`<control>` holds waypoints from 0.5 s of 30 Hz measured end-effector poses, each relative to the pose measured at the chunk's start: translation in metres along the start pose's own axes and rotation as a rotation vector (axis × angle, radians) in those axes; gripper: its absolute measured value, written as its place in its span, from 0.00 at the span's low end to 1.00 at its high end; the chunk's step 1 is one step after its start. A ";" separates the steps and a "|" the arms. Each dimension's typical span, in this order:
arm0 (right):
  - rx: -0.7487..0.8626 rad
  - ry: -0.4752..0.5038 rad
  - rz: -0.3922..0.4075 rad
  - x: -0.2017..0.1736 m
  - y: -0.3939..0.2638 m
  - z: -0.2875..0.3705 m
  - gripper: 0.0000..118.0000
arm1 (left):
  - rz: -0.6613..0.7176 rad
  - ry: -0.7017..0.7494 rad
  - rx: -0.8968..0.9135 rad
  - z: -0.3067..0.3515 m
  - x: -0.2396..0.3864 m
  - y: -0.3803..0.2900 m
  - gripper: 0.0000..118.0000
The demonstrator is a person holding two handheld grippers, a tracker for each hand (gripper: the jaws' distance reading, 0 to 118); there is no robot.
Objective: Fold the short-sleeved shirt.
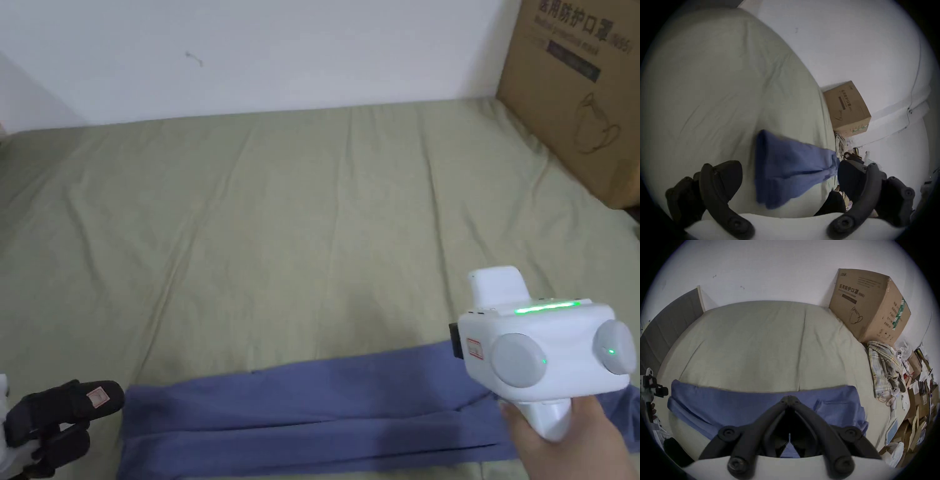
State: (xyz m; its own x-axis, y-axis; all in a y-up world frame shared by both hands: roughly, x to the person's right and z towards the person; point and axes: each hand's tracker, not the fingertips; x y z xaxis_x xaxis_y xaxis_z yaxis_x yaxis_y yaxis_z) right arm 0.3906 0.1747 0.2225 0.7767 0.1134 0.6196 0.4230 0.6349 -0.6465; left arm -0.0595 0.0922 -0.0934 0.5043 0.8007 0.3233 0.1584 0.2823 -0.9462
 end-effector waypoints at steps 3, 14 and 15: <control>-0.038 0.015 0.011 0.002 -0.003 -0.005 0.00 | 0.069 -0.039 -0.054 -0.032 -0.006 0.003 1.00; -0.094 0.032 0.032 0.011 -0.007 -0.009 0.00 | 0.152 -0.160 0.019 -0.093 -0.025 -0.014 0.03; -0.095 0.032 0.034 0.011 -0.008 -0.008 0.00 | 0.125 -0.087 -0.010 -0.090 -0.017 -0.013 0.03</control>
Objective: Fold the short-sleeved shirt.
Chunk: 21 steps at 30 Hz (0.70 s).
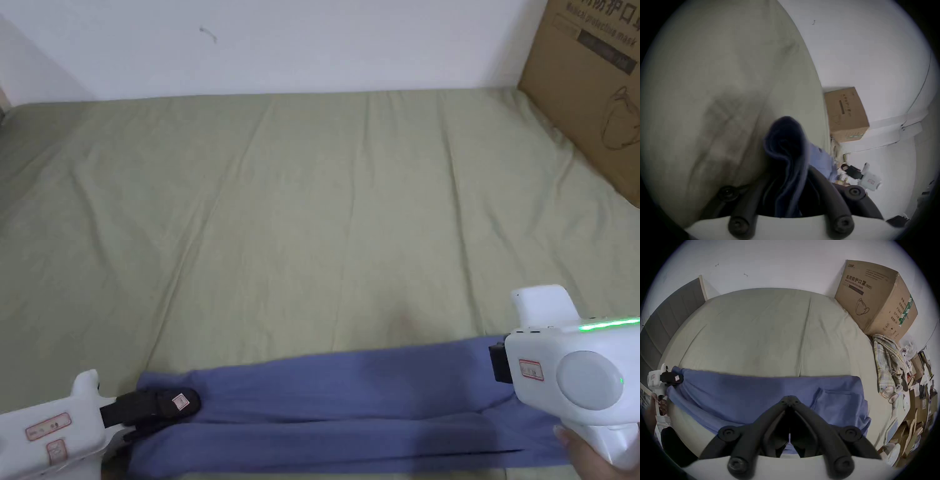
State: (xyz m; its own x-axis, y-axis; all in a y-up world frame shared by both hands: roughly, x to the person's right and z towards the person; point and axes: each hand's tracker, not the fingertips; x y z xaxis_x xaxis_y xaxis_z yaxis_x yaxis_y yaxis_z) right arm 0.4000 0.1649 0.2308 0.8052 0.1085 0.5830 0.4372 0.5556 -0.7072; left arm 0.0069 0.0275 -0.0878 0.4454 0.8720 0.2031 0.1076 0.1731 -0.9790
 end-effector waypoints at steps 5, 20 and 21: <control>0.009 0.026 0.001 0.000 0.001 0.002 0.00 | -0.351 0.386 0.056 0.045 0.065 -0.008 0.03; 0.038 0.105 -0.020 0.012 -0.014 0.025 0.00 | -0.436 0.319 -0.078 -0.063 0.182 -0.053 0.13; 0.039 0.103 -0.021 0.015 -0.015 0.026 0.00 | -0.430 0.330 -0.100 -0.081 0.185 -0.056 0.20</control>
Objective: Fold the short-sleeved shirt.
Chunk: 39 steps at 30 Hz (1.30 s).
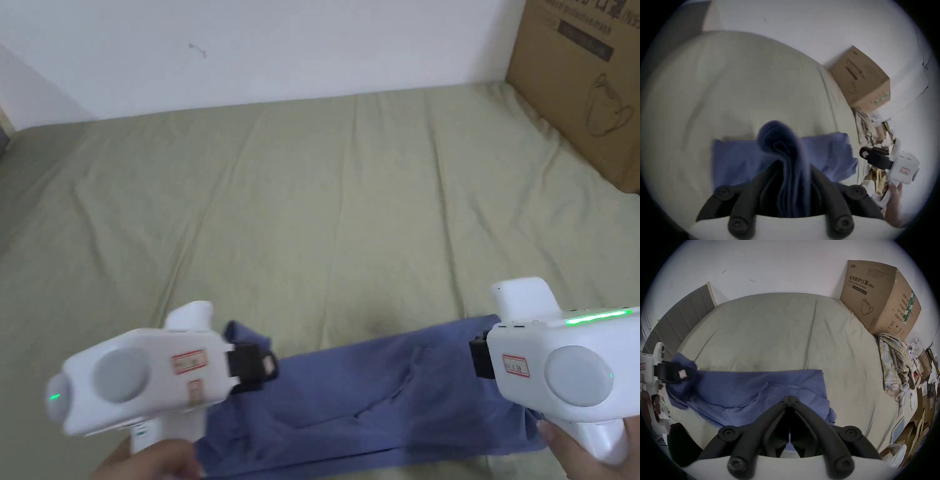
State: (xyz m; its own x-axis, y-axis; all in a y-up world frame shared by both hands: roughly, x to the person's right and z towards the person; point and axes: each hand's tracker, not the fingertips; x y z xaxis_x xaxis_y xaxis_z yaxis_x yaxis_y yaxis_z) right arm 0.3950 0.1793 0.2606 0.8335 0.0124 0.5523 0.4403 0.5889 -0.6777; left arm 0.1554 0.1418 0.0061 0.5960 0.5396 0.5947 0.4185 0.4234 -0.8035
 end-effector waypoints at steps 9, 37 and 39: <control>-0.005 -0.018 -0.029 0.024 -0.008 -0.002 0.00 | 0.045 -0.141 -0.051 -0.039 0.029 -0.008 0.97; 0.004 0.005 -0.015 0.015 0.000 -0.007 0.00 | 0.089 -0.317 -0.030 0.013 -0.045 -0.014 0.01; -0.007 0.013 -0.003 0.010 0.000 -0.008 0.00 | 0.084 -0.281 0.033 0.045 -0.081 -0.012 0.31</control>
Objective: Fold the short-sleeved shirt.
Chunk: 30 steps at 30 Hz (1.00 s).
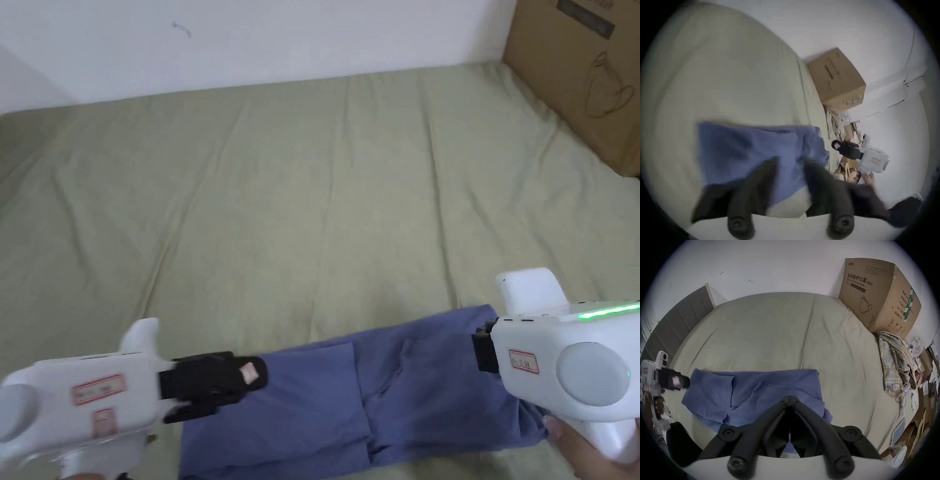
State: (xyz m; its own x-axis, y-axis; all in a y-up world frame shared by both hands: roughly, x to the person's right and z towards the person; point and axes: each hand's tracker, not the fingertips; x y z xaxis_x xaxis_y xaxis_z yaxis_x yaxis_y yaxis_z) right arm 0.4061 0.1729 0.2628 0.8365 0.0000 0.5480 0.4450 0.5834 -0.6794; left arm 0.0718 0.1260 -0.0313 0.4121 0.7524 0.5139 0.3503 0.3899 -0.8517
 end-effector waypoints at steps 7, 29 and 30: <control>-0.020 0.034 0.013 -0.011 -0.001 -0.004 0.00 | 0.293 -0.065 0.036 0.024 -0.074 -0.014 1.00; -0.042 0.052 -0.013 -0.002 -0.012 0.007 0.00 | -0.129 0.440 -0.089 -0.019 0.012 -0.028 0.05; -0.038 0.057 -0.008 -0.003 -0.012 0.008 0.00 | -0.273 0.628 -0.097 -0.010 0.026 -0.032 0.05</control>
State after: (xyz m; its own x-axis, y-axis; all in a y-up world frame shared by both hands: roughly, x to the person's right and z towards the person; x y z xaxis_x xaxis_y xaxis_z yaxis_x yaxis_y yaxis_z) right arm 0.3954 0.1721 0.2733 0.8490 -0.0512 0.5258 0.4629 0.5519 -0.6937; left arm 0.0800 0.1278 0.0101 0.6971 0.1723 0.6959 0.5727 0.4501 -0.6851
